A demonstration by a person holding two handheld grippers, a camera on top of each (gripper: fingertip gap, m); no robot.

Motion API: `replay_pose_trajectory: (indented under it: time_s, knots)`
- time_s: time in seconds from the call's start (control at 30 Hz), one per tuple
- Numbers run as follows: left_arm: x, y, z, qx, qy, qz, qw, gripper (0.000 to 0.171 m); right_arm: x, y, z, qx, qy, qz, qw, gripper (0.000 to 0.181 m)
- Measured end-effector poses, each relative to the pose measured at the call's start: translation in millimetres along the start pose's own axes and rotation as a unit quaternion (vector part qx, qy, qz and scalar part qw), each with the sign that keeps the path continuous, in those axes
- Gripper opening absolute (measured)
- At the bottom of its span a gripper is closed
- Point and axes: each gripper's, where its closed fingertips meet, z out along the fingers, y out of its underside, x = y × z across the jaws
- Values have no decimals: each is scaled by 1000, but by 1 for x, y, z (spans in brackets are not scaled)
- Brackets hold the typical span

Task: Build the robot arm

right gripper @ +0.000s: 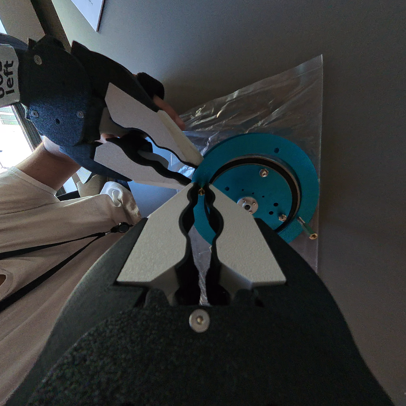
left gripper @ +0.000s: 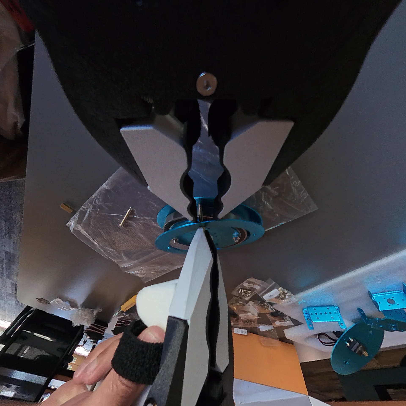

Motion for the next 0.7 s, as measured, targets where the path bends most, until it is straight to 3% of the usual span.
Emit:
replay_pose_trajectory:
  time_s: [0.53,0.7]
  knots:
    - [10,-5,12,2,1,31,1000,2,5,8,-6,22,-37,17,999,5]
    - [12,-5,13,0,0,37,999,2,4,6,-9,40,-32,-104,993,5]
